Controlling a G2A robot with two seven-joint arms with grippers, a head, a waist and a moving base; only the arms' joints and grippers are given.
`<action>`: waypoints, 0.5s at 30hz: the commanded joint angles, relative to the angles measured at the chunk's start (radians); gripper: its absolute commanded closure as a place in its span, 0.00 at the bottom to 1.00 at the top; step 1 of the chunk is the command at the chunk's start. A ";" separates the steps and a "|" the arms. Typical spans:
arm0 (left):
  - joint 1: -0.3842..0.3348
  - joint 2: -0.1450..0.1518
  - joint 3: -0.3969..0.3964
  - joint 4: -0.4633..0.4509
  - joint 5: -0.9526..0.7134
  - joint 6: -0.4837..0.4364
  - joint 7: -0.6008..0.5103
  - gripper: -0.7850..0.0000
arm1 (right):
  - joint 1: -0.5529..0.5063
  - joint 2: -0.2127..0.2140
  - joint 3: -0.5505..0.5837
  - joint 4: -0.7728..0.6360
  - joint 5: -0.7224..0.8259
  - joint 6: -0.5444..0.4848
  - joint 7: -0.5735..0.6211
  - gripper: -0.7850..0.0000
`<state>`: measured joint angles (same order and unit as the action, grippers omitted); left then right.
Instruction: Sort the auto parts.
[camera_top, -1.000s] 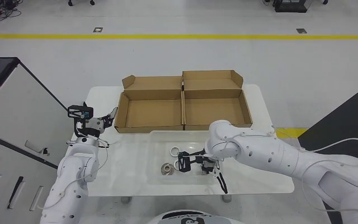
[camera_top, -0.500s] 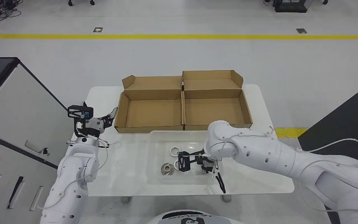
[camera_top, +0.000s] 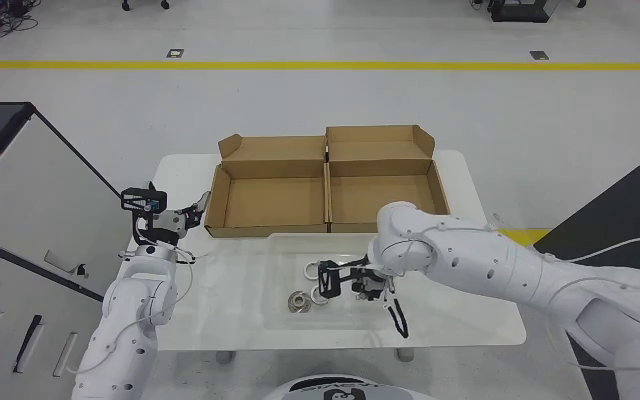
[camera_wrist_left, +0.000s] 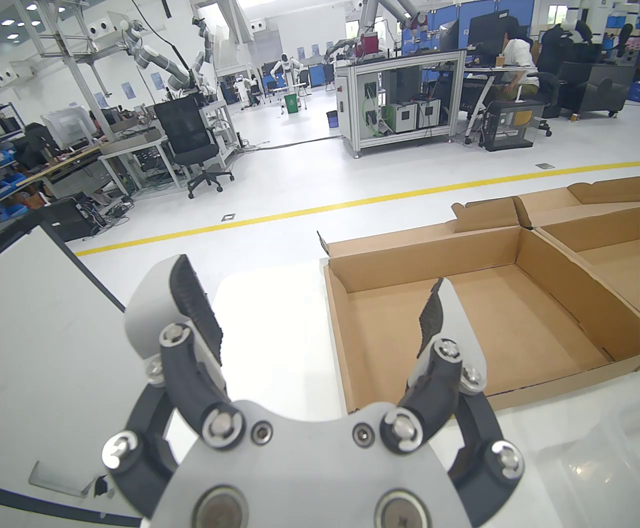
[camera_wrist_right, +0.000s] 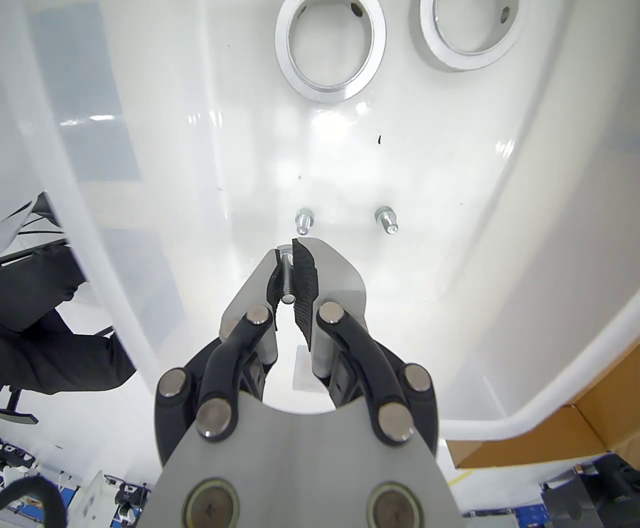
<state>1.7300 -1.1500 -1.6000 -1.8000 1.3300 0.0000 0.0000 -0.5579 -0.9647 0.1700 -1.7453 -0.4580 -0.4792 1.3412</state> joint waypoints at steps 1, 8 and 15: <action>0.000 0.000 0.000 0.000 0.000 0.000 0.000 0.00 | 0.018 0.016 0.000 -0.025 0.019 0.002 0.002 1.00; 0.000 0.000 0.000 0.000 0.000 0.000 0.000 0.00 | 0.093 0.076 0.000 -0.103 0.095 -0.015 -0.015 1.00; 0.000 0.000 0.000 0.000 0.000 0.000 0.000 0.00 | 0.153 0.142 0.000 -0.147 0.193 -0.066 -0.066 1.00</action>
<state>1.7300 -1.1500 -1.6000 -1.8000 1.3300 0.0000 0.0000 -0.4102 -0.8327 0.1700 -1.8876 -0.2811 -0.5348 1.2854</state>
